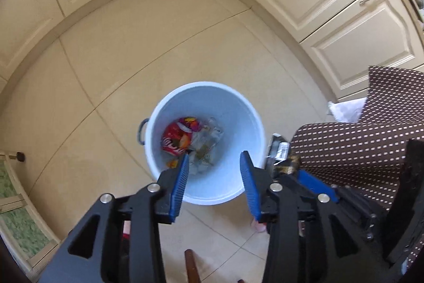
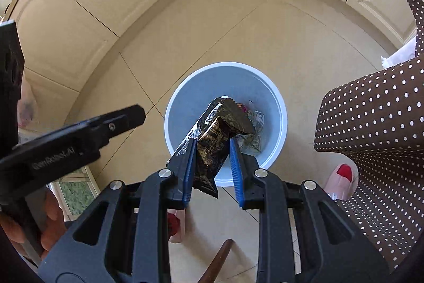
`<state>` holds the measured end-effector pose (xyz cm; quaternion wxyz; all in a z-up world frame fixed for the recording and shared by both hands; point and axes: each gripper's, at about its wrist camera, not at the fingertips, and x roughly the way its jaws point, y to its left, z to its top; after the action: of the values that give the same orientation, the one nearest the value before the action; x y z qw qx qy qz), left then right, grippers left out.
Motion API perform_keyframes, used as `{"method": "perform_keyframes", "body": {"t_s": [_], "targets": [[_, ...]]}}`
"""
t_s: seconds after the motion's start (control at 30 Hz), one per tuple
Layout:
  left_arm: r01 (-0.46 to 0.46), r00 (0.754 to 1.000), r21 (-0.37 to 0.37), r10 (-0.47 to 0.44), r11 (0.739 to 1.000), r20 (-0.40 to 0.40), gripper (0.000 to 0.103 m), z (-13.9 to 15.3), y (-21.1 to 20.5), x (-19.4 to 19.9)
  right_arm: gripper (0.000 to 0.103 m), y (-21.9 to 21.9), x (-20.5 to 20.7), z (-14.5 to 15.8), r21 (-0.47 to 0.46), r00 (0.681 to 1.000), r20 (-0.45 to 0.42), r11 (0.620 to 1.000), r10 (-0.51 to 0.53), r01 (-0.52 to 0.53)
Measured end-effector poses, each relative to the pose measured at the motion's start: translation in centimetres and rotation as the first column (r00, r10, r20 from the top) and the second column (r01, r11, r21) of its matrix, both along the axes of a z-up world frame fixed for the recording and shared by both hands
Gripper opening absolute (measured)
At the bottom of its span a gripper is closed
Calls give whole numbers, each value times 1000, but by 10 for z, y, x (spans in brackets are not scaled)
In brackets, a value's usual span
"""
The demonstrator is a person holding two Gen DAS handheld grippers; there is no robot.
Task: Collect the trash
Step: 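Carry the orange peel and black wrapper over the blue bin and open both tools, then move both open tools back toward the table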
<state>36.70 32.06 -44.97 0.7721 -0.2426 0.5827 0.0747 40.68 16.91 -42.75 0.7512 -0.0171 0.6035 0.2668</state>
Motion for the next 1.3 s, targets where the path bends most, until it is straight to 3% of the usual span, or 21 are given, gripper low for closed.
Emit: {"method": "perform_keyframes", "body": {"t_s": [0.5,1.3], "targets": [[-2,997,43,5,999,-74,48,-10,3,-1,25,10,2,-7,4,1000,-3,1000,-16,16],[7,998,28,-5,1000,-67,49,-5,4,-3,28,7,4,16,12,999,36,999,-40,39]]}}
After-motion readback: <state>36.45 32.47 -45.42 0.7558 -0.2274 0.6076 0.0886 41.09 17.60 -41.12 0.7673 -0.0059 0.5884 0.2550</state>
